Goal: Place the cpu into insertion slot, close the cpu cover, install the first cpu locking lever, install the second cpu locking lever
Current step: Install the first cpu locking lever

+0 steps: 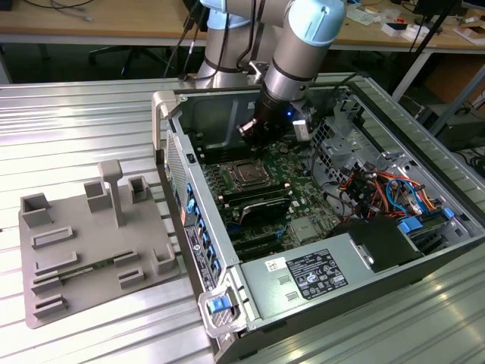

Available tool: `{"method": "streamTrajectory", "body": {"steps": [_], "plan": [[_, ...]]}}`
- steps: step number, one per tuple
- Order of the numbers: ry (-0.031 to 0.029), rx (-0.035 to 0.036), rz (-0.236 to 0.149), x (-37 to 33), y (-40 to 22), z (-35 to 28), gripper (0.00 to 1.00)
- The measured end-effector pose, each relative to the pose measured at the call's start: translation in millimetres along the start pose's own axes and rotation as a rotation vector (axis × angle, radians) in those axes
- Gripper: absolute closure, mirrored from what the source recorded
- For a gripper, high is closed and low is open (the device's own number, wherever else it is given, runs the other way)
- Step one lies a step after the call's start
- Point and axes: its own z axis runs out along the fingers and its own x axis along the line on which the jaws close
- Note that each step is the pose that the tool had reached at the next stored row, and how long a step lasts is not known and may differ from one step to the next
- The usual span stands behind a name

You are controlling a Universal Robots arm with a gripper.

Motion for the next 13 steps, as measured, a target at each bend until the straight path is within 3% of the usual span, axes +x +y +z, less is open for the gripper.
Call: {"method": "streamTrajectory", "body": {"steps": [6,7,10,13], "plan": [[0.0033,-0.0012,0.0,0.9,-21.9,-1.8,0.89],[0.0036,-0.0025,0.0,1.4,-31.6,-2.7,0.89],[0.0035,-0.0038,0.0,2.1,-35.2,-8.1,0.89],[0.0036,-0.0038,0.0,2.7,-34.6,-24.4,0.89]]}}
